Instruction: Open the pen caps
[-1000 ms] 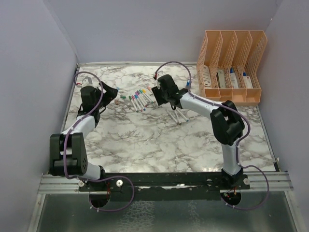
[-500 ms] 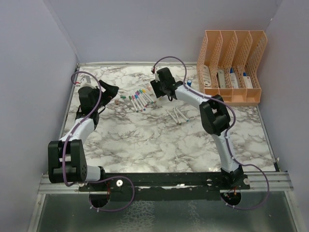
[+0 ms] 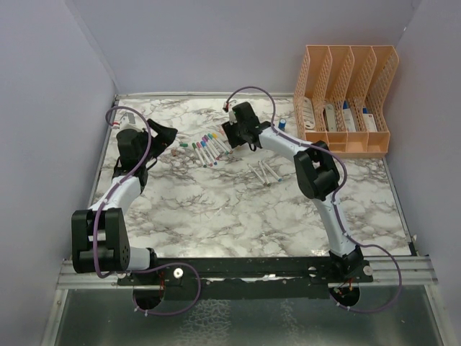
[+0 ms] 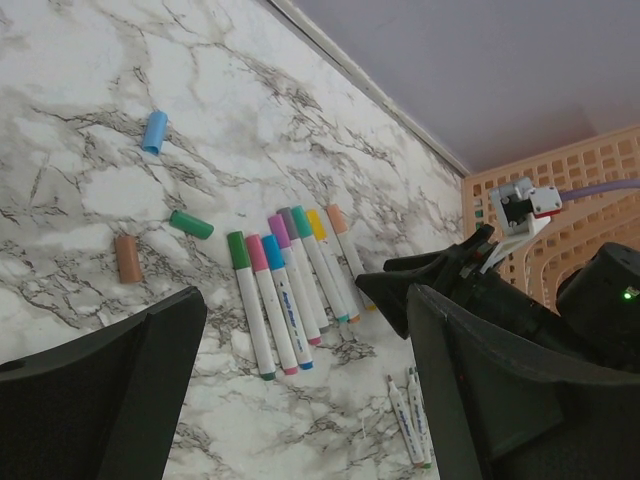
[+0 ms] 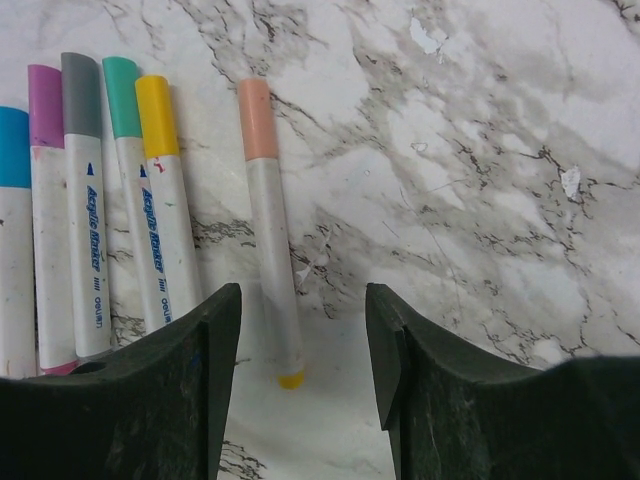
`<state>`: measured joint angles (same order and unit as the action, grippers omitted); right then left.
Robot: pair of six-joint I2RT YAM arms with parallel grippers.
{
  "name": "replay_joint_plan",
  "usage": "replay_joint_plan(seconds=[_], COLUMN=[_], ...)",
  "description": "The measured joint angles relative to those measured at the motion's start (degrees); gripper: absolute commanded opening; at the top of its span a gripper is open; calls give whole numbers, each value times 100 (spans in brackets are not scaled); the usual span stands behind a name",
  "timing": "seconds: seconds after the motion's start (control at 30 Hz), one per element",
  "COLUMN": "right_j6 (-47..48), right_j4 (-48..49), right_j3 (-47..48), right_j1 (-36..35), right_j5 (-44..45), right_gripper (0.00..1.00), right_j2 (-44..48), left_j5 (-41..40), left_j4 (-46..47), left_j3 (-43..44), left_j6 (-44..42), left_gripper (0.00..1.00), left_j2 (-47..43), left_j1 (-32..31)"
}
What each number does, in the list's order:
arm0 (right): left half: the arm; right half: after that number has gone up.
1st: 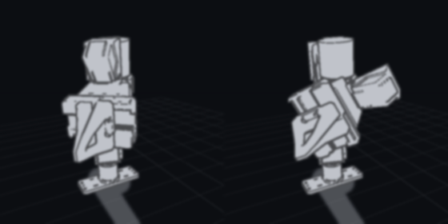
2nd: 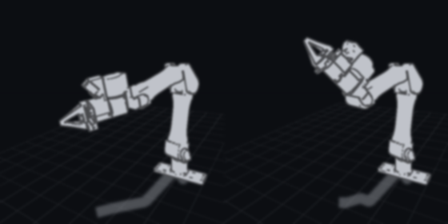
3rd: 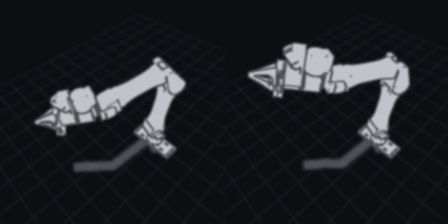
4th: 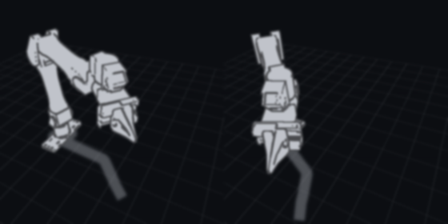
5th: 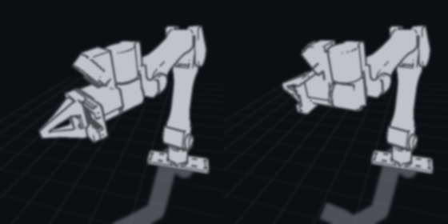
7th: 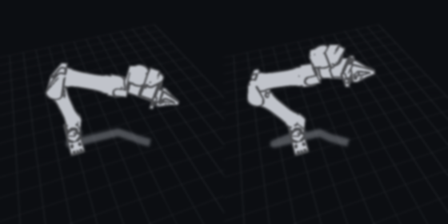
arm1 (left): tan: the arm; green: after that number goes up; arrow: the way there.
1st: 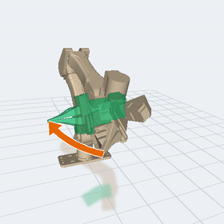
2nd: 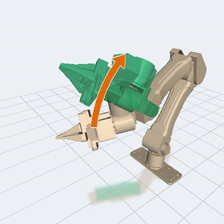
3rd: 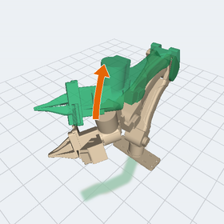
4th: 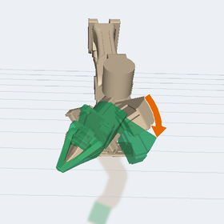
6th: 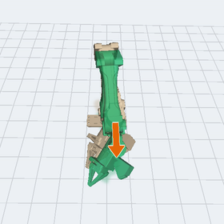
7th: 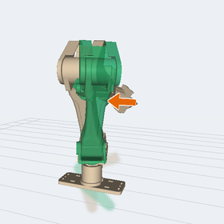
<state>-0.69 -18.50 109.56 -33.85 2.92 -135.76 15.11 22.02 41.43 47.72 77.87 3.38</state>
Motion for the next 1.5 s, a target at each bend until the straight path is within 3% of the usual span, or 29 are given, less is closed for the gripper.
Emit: replay_joint_plan(seconds=[0.3, 0.57, 0.67, 1.0, 1.5], right_j6=[-9, -55, -66, -118, -511], right_j4=[2, 22, 46, 632, 925], right_j3=[35, 170, 157, -533, -2715], right_j1=[0, 9, 20, 96, 66], right_j5=[-105, -249, -289, -361, -748], right_gripper=[45, 18, 2, 1, 1], right_j2=[-166, -278, -280, 48, 2476], left_j5=[9, 13, 28, 85, 201], left_j4=[59, 66, 66, 302, 942], left_j3=[-2, -2, -2, -7, 791], left_j6=[28, 59, 66, 295, 876], left_gripper=[84, 84, 84, 84, 84], left_j2=[2, 2, 2, 197, 1757], left_j1=[0, 0, 0, -282, -1292])
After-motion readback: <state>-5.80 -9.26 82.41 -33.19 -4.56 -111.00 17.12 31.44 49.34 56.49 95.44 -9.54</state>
